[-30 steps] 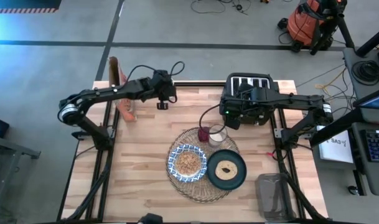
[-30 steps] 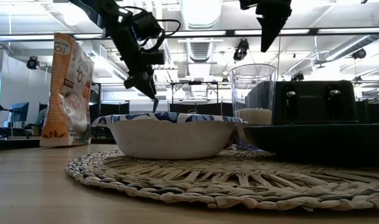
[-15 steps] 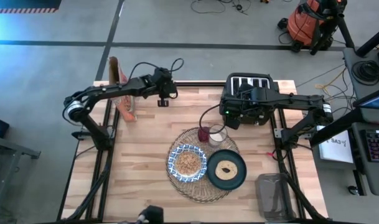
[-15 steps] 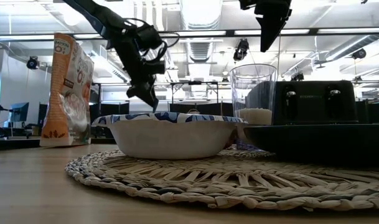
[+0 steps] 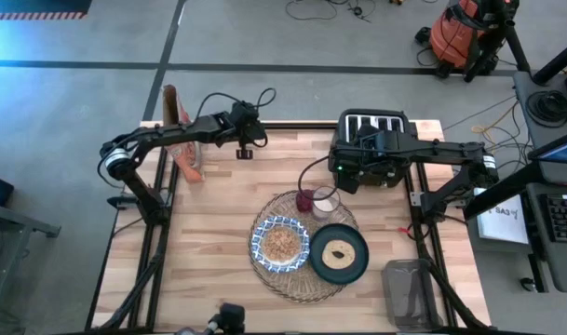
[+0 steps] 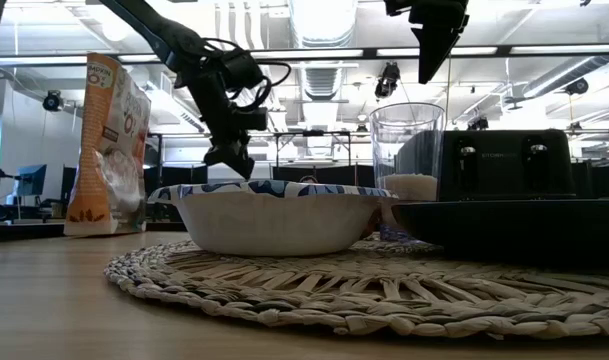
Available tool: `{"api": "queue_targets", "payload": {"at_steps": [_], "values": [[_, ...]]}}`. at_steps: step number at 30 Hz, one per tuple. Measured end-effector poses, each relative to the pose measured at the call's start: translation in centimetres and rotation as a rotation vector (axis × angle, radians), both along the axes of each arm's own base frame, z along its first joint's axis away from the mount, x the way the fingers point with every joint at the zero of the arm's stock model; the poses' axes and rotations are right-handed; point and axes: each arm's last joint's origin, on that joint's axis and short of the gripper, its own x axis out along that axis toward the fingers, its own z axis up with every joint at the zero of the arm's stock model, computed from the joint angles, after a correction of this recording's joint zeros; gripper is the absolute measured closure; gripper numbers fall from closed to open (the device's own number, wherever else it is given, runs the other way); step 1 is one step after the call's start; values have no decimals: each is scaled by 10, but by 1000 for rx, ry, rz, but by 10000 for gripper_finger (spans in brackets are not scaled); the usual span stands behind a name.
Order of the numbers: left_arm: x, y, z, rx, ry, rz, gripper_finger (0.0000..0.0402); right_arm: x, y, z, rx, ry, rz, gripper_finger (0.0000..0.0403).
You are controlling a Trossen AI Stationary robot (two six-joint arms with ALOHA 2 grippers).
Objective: Arrange a breakfast setting
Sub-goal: Put the violet spoon to the left of the white patterned bowl on the brown table mat
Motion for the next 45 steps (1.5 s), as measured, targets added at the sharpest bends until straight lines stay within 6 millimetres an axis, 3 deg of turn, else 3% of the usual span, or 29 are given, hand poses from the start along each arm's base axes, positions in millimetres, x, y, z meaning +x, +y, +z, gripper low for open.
{"api": "queue_targets", "payload": {"at_steps": [2, 17, 26, 35, 45], "values": [[-1, 1, 0, -1, 0, 5, 395, 0, 0, 0, 0, 0, 0, 119], [-3, 3, 6, -46, 4, 29, 401, 0, 0, 0, 0, -1, 0, 124], [5, 5, 43, -133, -98, 36, 401, 0, 0, 0, 1, 0, 0, 129], [10, 8, 84, -109, -173, 39, 401, 0, 0, 0, 3, 1, 1, 129], [10, 6, 105, -128, -195, 20, 402, 0, 0, 0, 3, 2, 1, 132]]}}
